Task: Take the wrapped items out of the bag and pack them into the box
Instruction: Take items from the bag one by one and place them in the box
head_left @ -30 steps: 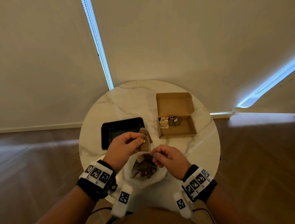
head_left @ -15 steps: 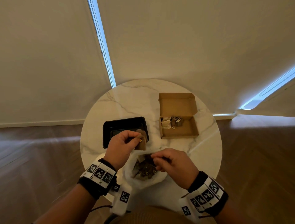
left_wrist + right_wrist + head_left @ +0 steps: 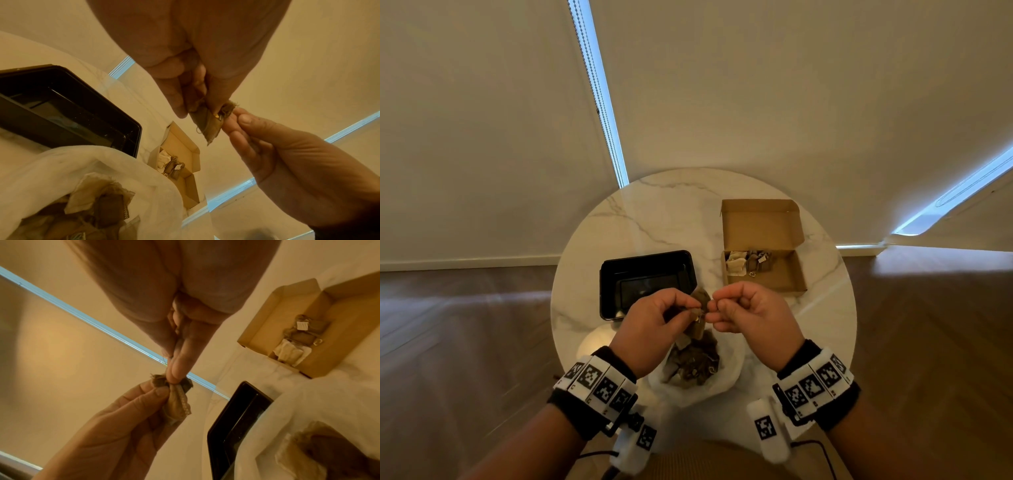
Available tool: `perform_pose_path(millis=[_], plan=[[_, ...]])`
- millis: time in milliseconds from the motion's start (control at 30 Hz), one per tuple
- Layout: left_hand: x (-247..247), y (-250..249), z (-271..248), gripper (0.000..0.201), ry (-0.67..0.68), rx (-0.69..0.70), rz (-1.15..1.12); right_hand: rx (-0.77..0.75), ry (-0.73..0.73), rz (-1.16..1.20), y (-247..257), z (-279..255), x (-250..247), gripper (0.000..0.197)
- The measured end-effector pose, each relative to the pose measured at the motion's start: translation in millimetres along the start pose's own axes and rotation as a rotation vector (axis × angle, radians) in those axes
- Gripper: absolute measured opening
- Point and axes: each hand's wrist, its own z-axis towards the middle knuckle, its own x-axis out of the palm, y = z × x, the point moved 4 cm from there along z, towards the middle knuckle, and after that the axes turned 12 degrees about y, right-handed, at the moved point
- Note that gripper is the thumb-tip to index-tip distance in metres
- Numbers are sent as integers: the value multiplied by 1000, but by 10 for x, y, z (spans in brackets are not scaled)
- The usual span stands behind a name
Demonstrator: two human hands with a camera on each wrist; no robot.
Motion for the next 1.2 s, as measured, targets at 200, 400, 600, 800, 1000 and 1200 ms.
perform_pose_path(millis=[200, 400, 600, 800, 1000, 1200], plan=[[36, 31, 19, 12, 68, -26, 64, -31, -65, -202, -150, 87, -39, 9], [116, 14, 70, 10, 80, 4, 64, 97, -45, 106, -299, 194, -4, 8], [200, 96, 134, 11, 65, -50, -58, 9, -148, -72, -353, 234, -51, 15], [218, 207, 291, 5, 58, -207, -249, 62, -148, -64, -490, 205, -136, 11], [353, 227, 531, 23, 123, -202, -205, 131, -212, 239, -649, 148, -283, 11], [443, 108, 950, 21, 159, -157, -146, 219, -287, 341, -796, 35, -492, 4]])
